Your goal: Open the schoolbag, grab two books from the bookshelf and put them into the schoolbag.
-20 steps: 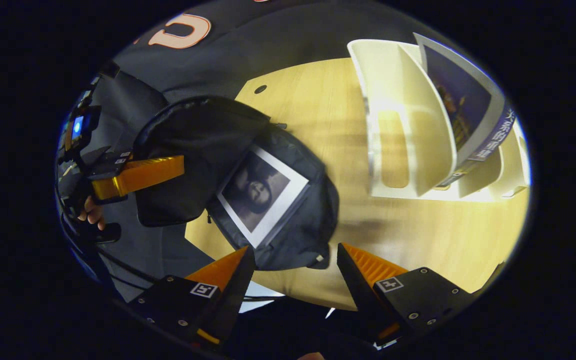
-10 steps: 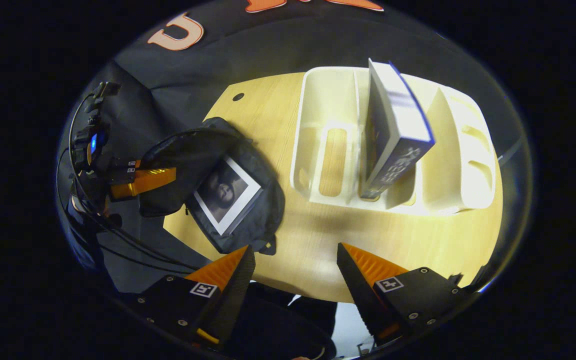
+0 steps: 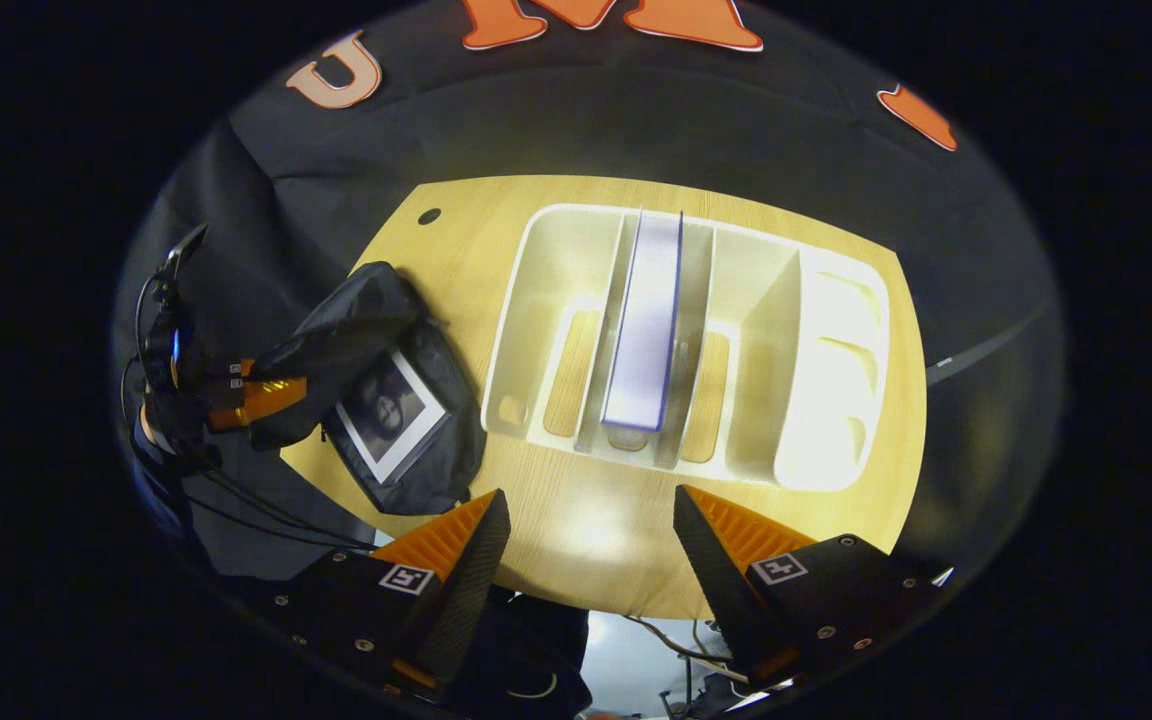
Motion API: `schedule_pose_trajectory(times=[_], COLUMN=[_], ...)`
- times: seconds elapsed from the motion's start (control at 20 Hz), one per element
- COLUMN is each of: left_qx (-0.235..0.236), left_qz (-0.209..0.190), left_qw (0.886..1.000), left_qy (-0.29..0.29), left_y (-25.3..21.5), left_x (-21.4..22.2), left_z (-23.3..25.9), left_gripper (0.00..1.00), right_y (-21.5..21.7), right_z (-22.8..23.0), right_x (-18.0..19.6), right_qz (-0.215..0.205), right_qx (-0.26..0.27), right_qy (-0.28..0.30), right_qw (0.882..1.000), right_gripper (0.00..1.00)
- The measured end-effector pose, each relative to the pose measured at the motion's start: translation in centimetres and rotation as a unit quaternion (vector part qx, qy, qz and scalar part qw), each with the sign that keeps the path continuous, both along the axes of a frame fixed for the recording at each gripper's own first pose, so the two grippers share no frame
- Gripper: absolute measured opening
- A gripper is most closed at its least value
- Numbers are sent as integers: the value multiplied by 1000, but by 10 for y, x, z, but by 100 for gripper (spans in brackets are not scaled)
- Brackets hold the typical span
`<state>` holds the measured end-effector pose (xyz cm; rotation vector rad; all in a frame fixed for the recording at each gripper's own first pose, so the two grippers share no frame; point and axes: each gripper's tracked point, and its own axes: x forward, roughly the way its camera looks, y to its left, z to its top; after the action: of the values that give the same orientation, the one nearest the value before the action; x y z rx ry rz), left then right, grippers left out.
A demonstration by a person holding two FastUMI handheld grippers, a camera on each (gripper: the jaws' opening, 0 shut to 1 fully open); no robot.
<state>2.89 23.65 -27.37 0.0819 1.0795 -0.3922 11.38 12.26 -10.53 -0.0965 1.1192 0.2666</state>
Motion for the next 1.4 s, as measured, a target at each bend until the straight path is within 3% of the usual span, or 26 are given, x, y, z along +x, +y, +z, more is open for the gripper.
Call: schedule_pose_trajectory(times=[0.8, 0.95, 1.0, 1.05, 1.1, 1.15, 1.25, 1.4], left_qx=[2, 2, 1, 0, 0, 0, -2, -5], left_qz=[19, 24, 25, 25, 27, 29, 36, 39], left_qw=[1000, 1000, 1000, 1000, 1000, 1000, 999, 999], left_qy=[-1, -1, -1, 0, 1, 1, 2, -1], left_y=[2, 1, 1, 1, 1, 2, 1, 0], left_x=[-3, -4, -3, -4, -4, -4, -4, -5], left_z=[0, 0, -1, -1, -1, -2, -2, -3], left_gripper=[5, 5, 5, 5, 5, 5, 5, 5], right_y=[-6, -7, -6, -4, -2, -2, -6, -10], right_z=[-21, -34, -37, -40, -41, -44, -47, -47], right_x=[95, 101, 103, 103, 103, 102, 106, 101], right_qz=[-32, -41, -40, -39, -39, -37, -42, -52], right_qx=[-9, -30, -32, -34, -34, -38, -51, -58], right_qy=[45, 51, 55, 59, 63, 66, 66, 73], right_qw=[998, 997, 997, 997, 997, 996, 996, 994], right_gripper=[98, 87, 76, 82, 80, 72, 46, 41])
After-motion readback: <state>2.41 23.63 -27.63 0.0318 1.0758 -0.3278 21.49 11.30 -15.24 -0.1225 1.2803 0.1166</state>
